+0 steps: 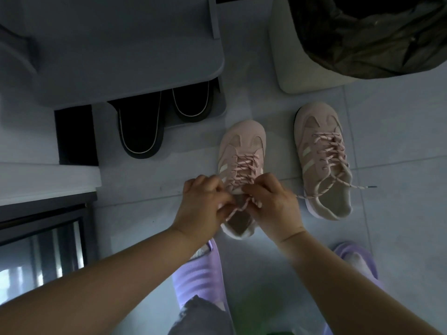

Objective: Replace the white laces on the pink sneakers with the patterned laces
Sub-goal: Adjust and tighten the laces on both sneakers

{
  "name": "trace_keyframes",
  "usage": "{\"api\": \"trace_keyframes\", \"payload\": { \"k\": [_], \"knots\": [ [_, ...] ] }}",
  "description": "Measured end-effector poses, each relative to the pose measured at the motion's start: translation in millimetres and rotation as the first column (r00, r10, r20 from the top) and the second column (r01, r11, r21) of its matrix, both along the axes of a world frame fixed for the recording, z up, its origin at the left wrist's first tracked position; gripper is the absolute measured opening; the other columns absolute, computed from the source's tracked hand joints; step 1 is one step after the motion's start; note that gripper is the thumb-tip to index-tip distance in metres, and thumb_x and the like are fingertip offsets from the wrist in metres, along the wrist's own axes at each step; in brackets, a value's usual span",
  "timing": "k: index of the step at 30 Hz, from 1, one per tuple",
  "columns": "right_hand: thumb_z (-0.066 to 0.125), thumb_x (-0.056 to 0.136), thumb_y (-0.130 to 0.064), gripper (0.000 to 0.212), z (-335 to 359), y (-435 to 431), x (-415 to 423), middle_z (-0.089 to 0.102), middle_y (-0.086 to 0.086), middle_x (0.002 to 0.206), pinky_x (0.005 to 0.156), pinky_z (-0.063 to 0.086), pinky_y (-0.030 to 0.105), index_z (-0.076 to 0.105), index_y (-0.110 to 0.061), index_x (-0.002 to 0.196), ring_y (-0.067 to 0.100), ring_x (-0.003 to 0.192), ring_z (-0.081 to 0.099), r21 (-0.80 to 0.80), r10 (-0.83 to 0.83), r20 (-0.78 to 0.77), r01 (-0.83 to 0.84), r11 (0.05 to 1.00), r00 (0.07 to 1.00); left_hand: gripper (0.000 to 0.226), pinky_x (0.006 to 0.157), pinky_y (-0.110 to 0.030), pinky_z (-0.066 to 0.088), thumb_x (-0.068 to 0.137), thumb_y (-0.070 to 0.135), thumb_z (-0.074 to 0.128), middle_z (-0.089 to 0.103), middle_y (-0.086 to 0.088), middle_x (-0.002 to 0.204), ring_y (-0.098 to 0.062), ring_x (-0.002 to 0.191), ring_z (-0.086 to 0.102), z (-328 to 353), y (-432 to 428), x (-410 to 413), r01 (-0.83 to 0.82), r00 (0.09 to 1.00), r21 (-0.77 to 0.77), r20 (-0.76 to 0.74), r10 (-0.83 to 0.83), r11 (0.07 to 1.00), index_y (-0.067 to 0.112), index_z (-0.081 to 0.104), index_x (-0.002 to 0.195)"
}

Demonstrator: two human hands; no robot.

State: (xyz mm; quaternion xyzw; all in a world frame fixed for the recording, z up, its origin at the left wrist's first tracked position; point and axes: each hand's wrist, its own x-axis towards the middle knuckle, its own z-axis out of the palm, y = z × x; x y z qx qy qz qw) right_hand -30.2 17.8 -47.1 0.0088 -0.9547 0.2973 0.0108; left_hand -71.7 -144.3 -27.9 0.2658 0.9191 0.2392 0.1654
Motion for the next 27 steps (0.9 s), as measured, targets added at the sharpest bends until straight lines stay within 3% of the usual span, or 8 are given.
{"api": "trace_keyframes", "payload": {
  "k": [1,3,6,12,15,19,23,27],
  "knots": [
    [0.056,0.071,-0.026,0.021,0.2,-0.2,3.1,0.056,0.001,0.086,0.047,0.045,0.023,0.071,-0.013,0.080,0.025,0.059,0.060,-0.028,-0.008,0.022,0.009,1.000,1.000,0.012,0.063,-0.017,0.030,0.070,0.033,0.069,0.052,0.007,0.069,-0.017,0.066,0.051,2.6,1.6,-2.9,-0.109,0.992,0.095,0.075,0.102,0.990,0.025,0.062,0.064],
    [0.057,0.072,-0.022,0.023,1.8,-2.0,7.8,0.056,0.002,0.093,0.052,0.045,0.022,0.067,-0.013,0.090,0.025,0.065,0.062,-0.070,-0.024,0.099,0.031,0.997,0.995,0.036,0.062,-0.009,0.032,0.066,0.025,0.080,0.045,0.010,0.073,-0.009,0.067,0.045,3.8,3.8,-5.1,-0.309,0.924,0.154,0.283,0.258,0.938,0.025,0.044,0.071],
    [0.066,0.066,-0.014,0.046,9.7,-3.3,15.3,0.055,0.010,0.106,0.066,0.043,0.022,0.053,-0.009,0.110,0.029,0.082,0.062,-0.166,-0.102,0.249,0.146,0.975,0.963,0.051,0.066,-0.020,0.044,0.067,0.033,0.079,0.044,0.001,0.092,-0.014,0.077,0.047,-1.6,4.2,0.9,-0.461,0.787,0.083,0.498,0.364,0.884,0.020,0.036,0.091],
    [0.055,0.076,-0.022,0.029,24.0,-0.6,17.2,0.048,0.006,0.107,0.069,0.048,0.034,0.052,-0.013,0.104,0.025,0.087,0.055,-0.231,-0.210,0.312,0.289,0.929,0.927,0.075,0.067,-0.028,0.043,0.055,0.058,0.069,0.041,-0.002,0.108,-0.019,0.079,0.052,-6.5,7.5,11.3,-0.347,0.731,-0.053,0.610,0.305,0.937,0.023,0.026,0.106],
    [0.059,0.080,-0.006,0.037,34.0,8.4,-0.2,0.045,0.003,0.111,0.077,0.048,0.039,0.046,-0.012,0.113,0.020,0.084,0.052,-0.239,-0.305,0.401,0.420,0.876,0.864,0.058,0.064,-0.028,0.038,0.073,0.038,0.071,0.046,-0.005,0.098,-0.018,0.065,0.047,-9.1,10.5,6.9,-0.377,0.747,-0.102,0.554,0.367,0.921,0.019,0.023,0.100],
    [0.058,0.078,-0.005,0.044,70.2,58.2,-30.8,0.046,0.000,0.101,0.075,0.042,0.020,0.044,-0.014,0.119,0.018,0.081,0.046,-0.131,-0.189,0.380,0.255,0.958,0.905,0.076,0.081,-0.035,0.046,0.062,0.026,0.083,0.050,-0.012,0.112,-0.028,0.094,0.056,-7.7,18.6,-1.8,-0.402,0.703,-0.108,0.600,0.382,0.909,0.018,0.021,0.106],
    [0.058,0.081,-0.006,0.040,131.7,113.5,-55.8,0.053,0.000,0.096,0.069,0.040,0.026,0.046,-0.017,0.118,0.021,0.077,0.053,-0.037,0.000,0.486,0.021,0.999,0.874,0.108,0.094,-0.035,0.040,0.060,0.017,0.082,0.030,-0.017,0.131,-0.034,0.117,0.044,5.2,33.2,0.2,-0.369,0.657,-0.174,0.646,0.389,0.913,0.017,0.007,0.138],
    [0.058,0.085,-0.012,0.028,176.2,149.5,-58.7,0.056,-0.006,0.089,0.059,0.038,0.019,0.047,-0.026,0.107,0.008,0.068,0.051,0.039,0.101,0.577,-0.151,0.988,0.811,0.092,0.090,-0.033,0.039,0.075,0.013,0.069,0.029,-0.019,0.134,-0.035,0.115,0.044,15.1,42.4,3.9,-0.403,0.654,-0.204,0.618,0.437,0.892,0.014,0.005,0.141]
  ]
}}
